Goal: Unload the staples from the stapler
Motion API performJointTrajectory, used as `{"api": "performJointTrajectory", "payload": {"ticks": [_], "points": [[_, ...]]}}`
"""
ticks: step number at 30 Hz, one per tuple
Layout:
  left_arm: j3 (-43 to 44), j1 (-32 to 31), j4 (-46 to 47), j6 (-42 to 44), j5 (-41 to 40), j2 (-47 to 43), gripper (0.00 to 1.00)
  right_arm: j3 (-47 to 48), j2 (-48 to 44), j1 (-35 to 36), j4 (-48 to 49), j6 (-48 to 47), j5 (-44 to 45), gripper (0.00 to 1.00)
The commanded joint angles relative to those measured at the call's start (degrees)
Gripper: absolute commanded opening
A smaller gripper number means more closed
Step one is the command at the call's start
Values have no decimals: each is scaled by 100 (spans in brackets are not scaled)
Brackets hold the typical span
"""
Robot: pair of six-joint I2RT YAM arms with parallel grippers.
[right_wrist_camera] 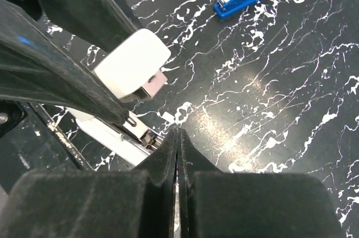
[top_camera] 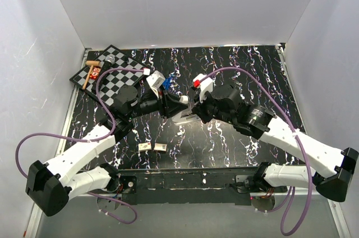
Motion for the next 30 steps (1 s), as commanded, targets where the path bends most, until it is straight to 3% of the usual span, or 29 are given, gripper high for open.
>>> {"api": "performJointTrajectory", "payload": {"ticks": [1,30], "points": [[275,-21,330,-321,-478,120,0,-346,4,-153,925,101,183,1],[170,-30,936,-919,-1665,1210,0,-2377,663,-382,3544,1278,-1073,1]]}}
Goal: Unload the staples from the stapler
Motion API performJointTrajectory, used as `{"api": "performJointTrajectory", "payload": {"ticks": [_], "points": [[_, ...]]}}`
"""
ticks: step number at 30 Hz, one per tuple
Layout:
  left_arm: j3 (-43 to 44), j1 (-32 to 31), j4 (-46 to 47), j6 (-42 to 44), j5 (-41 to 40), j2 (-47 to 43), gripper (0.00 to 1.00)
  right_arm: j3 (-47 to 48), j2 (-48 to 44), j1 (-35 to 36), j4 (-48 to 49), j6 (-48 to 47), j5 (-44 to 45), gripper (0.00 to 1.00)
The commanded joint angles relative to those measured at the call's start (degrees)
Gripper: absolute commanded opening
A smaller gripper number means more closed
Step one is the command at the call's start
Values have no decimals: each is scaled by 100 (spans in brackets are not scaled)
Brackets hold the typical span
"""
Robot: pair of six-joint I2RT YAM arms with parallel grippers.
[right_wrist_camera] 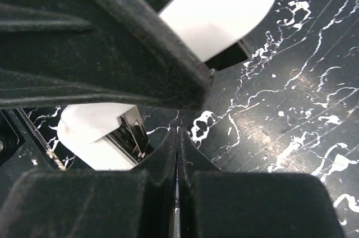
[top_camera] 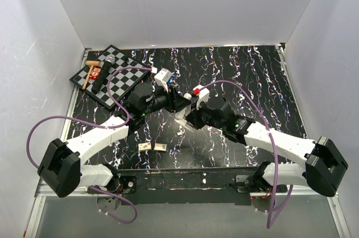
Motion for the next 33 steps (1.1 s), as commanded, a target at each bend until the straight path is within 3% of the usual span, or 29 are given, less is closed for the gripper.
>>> {"api": "performJointTrajectory", "payload": {"ticks": [1,16,33], "points": [[140,14,613,-91,-539,32,0,-285,210,57,795,496,-540,1],[-19,-4,683,-12,-1129,208,0,-673,896,57,2061,1278,-1111,1],[51,-48,525,111,-936,331,0,-524,826,57,1658,1033,-682,1]]}}
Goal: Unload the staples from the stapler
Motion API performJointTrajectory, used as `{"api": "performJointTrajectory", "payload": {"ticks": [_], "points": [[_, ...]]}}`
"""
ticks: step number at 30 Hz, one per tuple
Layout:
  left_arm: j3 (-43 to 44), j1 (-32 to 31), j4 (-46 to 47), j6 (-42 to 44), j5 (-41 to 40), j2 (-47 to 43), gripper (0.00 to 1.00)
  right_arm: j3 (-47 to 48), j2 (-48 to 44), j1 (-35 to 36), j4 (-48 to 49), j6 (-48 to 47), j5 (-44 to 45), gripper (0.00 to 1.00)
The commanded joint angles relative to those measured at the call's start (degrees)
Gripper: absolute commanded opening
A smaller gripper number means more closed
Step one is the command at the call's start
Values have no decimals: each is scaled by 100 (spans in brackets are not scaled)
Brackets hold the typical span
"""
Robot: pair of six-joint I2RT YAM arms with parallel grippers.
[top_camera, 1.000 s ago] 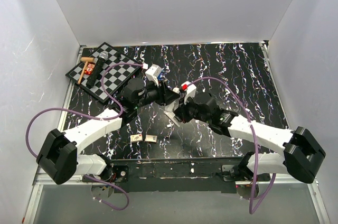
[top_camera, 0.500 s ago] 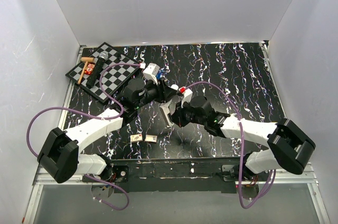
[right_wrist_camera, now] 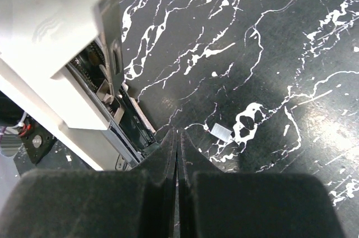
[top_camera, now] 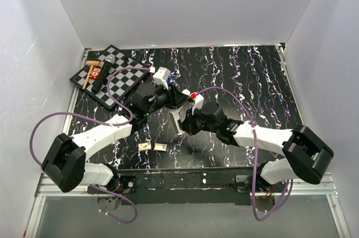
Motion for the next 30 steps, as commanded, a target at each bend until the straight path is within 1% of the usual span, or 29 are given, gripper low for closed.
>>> {"api": "performJointTrajectory", "payload": {"ticks": [1,12,15,26,30], "points": [[104,-35,130,122,2,-43,0,171,-221,55,-82,-228,260,1],[139,-149,-161,166,29,-51,0,725,-572,55,-741,-1169,612,1],[174,-166,-222,166,29,-51,0,848,-643,55,-882,-1336,578,1],[385,-202,-380,193,29,71,0,796,-687,55,-795,-1240,384,1],[815,-210,-915,315,72,396,0,594,-625,55,-531,-1012,314,1]]}}
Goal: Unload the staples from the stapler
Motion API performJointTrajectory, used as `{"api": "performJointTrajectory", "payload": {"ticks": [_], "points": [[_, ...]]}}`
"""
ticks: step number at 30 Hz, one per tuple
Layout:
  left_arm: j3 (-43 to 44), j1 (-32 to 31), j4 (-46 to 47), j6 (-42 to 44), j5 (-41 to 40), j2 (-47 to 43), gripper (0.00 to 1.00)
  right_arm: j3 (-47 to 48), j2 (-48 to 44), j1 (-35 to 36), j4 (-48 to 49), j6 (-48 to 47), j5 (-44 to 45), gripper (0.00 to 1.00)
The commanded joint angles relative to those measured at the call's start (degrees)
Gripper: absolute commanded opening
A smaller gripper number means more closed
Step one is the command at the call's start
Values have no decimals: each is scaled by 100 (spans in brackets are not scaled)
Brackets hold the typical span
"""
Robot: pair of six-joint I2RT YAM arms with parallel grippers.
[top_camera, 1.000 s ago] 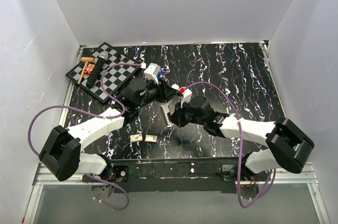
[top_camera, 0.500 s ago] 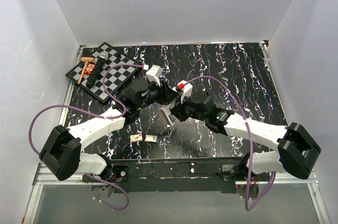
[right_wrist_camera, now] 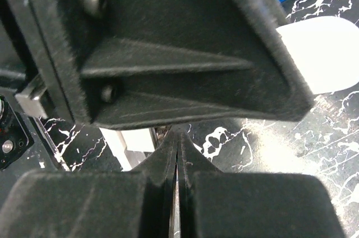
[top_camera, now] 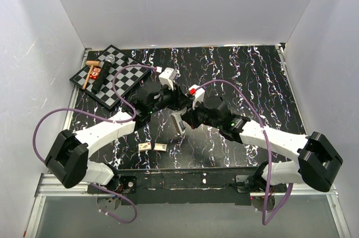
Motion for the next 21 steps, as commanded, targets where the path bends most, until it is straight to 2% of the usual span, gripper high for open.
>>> {"api": "performJointTrajectory", "payload": {"ticks": [1,6,21], "points": [[675,-42,-472,156,40,305,0,-99,-9,33,509,260,-187,1],[1080,-42,-1141,165,92,744,0,-389,9,25,861,472,-240,1],[1801,-156,-2125,367,127,1325,0,-565,255,-2,1476,814,-565,1]]}}
